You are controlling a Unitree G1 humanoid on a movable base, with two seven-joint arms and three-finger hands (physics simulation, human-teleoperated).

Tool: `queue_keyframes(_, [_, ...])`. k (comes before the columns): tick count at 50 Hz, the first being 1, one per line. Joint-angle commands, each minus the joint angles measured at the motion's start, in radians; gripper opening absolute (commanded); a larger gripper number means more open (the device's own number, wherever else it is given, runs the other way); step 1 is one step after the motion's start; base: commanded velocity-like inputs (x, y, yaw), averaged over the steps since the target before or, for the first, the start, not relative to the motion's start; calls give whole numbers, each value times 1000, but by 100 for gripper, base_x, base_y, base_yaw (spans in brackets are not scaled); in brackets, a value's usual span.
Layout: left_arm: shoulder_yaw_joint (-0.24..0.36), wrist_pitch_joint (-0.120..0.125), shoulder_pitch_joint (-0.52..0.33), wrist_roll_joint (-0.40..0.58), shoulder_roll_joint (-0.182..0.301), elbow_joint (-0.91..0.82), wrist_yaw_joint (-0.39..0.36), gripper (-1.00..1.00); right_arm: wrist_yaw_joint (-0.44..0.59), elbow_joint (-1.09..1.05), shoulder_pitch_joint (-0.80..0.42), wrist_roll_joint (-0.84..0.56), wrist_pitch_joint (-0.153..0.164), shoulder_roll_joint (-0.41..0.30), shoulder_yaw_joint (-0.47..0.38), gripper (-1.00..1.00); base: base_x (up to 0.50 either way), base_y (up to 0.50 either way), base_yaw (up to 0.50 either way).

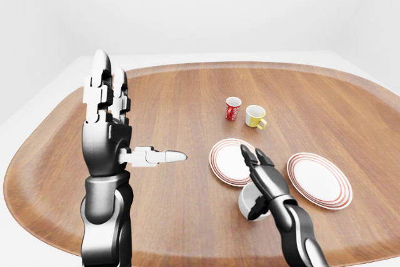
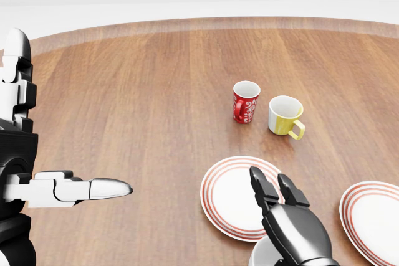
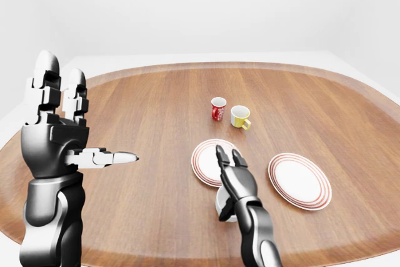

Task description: Put the white mug on the left plate.

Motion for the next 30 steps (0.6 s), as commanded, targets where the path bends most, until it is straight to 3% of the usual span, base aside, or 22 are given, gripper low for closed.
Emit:
queue_keyframes(1, [2, 0, -1, -1, 0, -2, 0, 100, -25, 58, -11, 4, 0, -5, 10, 100, 0, 0, 0])
queue_keyframes(29, [3, 0, -7, -4, 2, 2, 2, 100, -132, 273, 2, 12, 0, -29, 37, 100, 0, 0, 0])
queue_keyframes(30, [2, 0, -7, -3, 2, 1, 3, 100, -134, 265, 0, 11, 0, -28, 35, -53, 0, 0, 0])
